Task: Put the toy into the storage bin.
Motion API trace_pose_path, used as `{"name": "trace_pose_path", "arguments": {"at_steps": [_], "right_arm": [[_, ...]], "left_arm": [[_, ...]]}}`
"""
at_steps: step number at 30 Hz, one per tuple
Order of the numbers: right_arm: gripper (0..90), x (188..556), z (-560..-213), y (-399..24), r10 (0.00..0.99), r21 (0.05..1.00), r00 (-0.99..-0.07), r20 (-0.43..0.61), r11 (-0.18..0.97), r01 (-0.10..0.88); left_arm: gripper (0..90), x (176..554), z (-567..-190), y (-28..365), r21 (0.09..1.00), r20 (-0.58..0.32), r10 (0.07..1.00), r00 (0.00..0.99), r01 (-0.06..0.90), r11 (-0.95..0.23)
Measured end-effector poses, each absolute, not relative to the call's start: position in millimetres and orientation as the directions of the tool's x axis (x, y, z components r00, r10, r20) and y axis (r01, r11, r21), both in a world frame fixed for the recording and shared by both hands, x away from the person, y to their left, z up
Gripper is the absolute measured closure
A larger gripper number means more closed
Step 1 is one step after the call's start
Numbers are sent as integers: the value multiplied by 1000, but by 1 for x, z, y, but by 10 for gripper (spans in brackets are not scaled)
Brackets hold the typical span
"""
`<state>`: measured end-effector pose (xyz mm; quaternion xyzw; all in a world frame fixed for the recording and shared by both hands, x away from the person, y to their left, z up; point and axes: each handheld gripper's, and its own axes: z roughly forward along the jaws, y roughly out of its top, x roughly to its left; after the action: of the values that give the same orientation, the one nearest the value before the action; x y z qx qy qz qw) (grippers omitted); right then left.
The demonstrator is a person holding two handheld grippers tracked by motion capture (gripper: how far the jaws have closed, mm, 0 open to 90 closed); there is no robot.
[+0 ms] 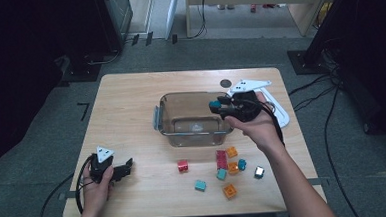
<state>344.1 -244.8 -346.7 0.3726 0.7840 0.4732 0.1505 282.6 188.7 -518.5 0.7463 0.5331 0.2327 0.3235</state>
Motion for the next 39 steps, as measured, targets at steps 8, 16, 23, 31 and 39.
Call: {"name": "trace_pose_path", "arguments": {"at_steps": [8, 16, 23, 31, 39], "right_arm": [[553, 367, -357, -224, 720, 825, -682, 133, 301, 479], [553, 381, -369, -209, 722, 793, -677, 138, 329, 512], [553, 385, -379, -202, 728, 768, -671, 141, 347, 538], [551, 386, -383, -204, 731, 761, -665, 151, 343, 550], [468, 385, -384, -206, 730, 759, -665, 158, 341, 554]], "left_arm": [[127, 283, -519, 189, 731, 2, 946, 323, 645, -222], [127, 282, -518, 189, 730, 2, 946, 324, 646, -223], [127, 282, -518, 189, 730, 2, 946, 324, 646, -223], [128, 282, -518, 189, 730, 2, 946, 324, 646, -223], [128, 282, -518, 189, 730, 2, 946, 324, 646, -222]]}}
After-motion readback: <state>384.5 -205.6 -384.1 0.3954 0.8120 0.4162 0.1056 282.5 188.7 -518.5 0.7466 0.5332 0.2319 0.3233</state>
